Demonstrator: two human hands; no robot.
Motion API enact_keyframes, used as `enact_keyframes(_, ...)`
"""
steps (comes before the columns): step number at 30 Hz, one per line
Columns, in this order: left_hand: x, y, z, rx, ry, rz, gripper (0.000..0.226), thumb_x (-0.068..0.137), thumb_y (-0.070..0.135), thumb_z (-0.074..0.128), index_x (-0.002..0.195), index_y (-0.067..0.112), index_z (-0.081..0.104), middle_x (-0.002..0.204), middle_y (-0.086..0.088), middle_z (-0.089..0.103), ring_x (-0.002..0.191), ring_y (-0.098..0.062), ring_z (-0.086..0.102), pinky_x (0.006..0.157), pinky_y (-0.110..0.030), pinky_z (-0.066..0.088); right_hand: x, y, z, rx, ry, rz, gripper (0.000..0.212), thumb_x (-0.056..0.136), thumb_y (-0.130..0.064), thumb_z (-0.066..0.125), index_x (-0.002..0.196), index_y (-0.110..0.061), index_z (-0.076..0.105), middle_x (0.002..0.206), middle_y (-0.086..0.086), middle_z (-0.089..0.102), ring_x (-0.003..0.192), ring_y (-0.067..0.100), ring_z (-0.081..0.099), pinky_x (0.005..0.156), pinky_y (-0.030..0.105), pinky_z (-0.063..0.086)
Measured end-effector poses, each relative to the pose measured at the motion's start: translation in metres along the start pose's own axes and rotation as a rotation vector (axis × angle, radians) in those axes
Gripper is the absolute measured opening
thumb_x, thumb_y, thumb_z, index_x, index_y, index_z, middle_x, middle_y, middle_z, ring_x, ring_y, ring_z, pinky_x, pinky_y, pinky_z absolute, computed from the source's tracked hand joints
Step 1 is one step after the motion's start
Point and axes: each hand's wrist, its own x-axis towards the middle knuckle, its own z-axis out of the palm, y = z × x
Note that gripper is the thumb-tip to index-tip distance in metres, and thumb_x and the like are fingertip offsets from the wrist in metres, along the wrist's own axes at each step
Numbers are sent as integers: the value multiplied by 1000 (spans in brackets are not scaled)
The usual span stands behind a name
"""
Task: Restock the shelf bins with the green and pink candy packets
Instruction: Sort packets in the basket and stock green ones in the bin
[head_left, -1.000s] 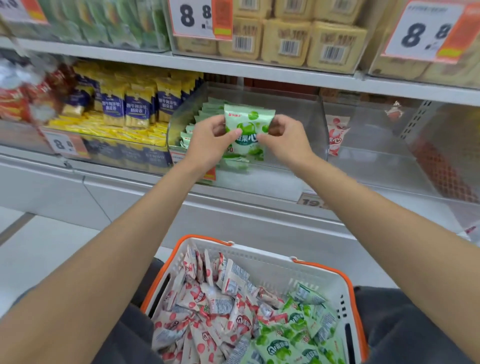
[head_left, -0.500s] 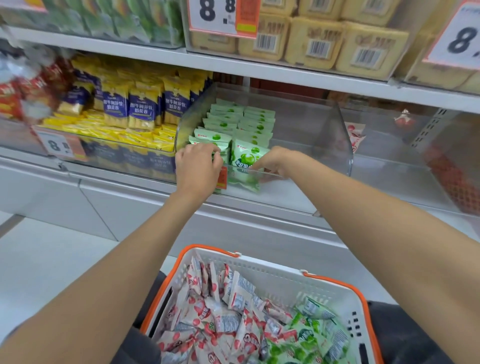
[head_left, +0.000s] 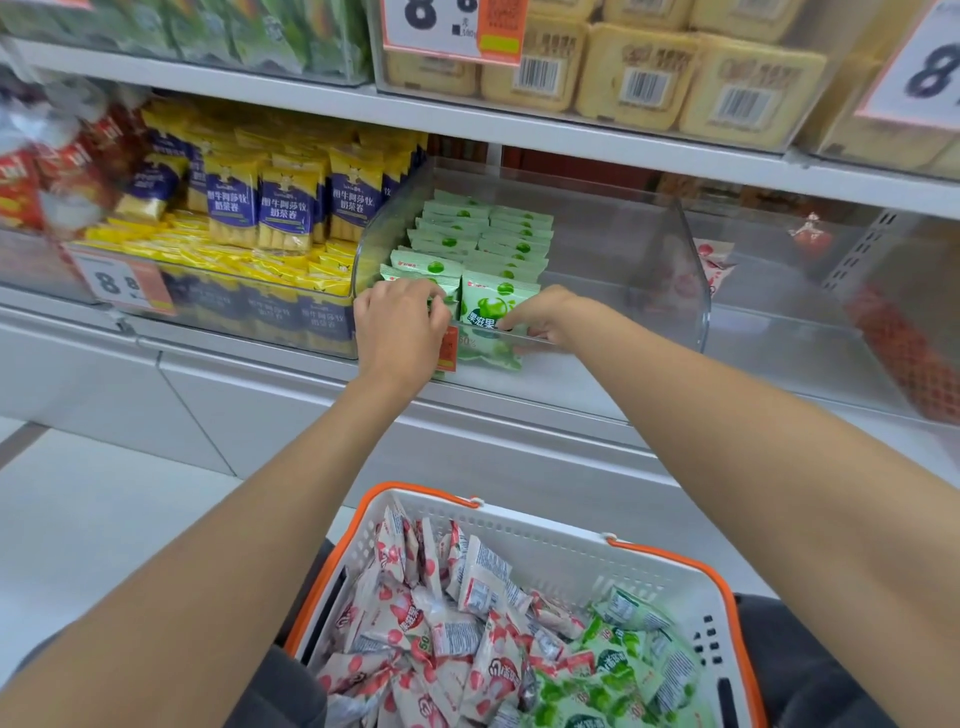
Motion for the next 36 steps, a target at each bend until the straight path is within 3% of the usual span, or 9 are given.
enact_keyframes(4, -10, 8, -5, -52, 130, 48, 16, 92, 20, 56, 105, 19, 66, 108, 1, 64, 106, -23, 51, 91, -37, 36, -11, 7, -7, -120, 257, -151, 49, 85, -8, 68, 128, -2, 46, 121, 12, 56, 98, 25, 55, 74, 28, 42)
enact_keyframes(7, -28, 24, -10, -183, 177, 80, 11, 89, 16, 57, 98, 17, 64, 97, 3, 58, 90, -21, 55, 79, -38, 42, -32, 21, -11, -188, 481, -517, 32, 80, 1, 58, 108, -13, 53, 112, 7, 55, 95, 21, 54, 77, 32, 44)
enact_keyframes(12, -80, 47, -2, -446, -157, -110, 11, 91, 12, 55, 96, 20, 60, 89, 5, 56, 68, -10, 52, 65, -31, 42, -79, 83, -1, -259, 434, -882, 18, 76, -2, 56, 87, -16, 60, 85, -4, 55, 71, 14, 49, 66, 31, 42)
enact_keyframes(18, -172, 40, 26, -359, -762, -391, 11, 90, 6, 56, 91, 16, 62, 103, -5, 65, 85, -24, 61, 76, -28, 47, -100, 222, 19, -548, -128, -480, 19, 82, -3, 54, 92, -12, 68, 92, 3, 67, 89, 23, 62, 78, 30, 49)
enact_keyframes(22, -201, 38, 33, -243, -887, -403, 19, 92, 7, 50, 87, 9, 69, 90, -6, 67, 80, -25, 63, 81, -35, 55, -104, 274, 31, -822, -484, -185, 19, 89, -7, 54, 95, -1, 70, 102, 14, 68, 95, 30, 63, 78, 33, 50)
enact_keyframes(27, -205, 36, 40, -273, -945, -440, 14, 92, 5, 54, 93, 11, 67, 83, -2, 62, 78, -20, 61, 73, -31, 51, -116, 290, 50, -922, -647, 75, 32, 93, -14, 57, 65, -14, 40, 73, 10, 56, 61, 24, 53, 60, 31, 50)
enact_keyframes(29, -205, 37, 43, -249, -964, -398, 15, 92, 4, 53, 95, 10, 66, 80, 2, 59, 79, -19, 59, 71, -28, 48, -122, 297, 55, -937, -732, 196, 26, 96, -29, 57, 79, -11, 47, 83, 12, 61, 64, 25, 56, 67, 34, 54)
enact_keyframes(32, -204, 41, 44, -257, -993, -356, 18, 93, 2, 51, 99, 9, 66, 77, 8, 56, 71, -14, 56, 60, -24, 44, -128, 305, 64, -917, -807, 317, 48, 93, -45, 59, 119, -5, 53, 87, 12, 60, 65, 24, 57, 69, 34, 53)
enact_keyframes(36, -206, 46, 43, -278, -1030, -336, 18, 93, 2, 52, 101, 11, 65, 83, 5, 56, 69, -7, 52, 53, -20, 39, -135, 308, 70, -896, -770, 309, 38, 92, -34, 64, 73, -8, 44, 69, 9, 49, 55, 22, 47, 54, 30, 43)
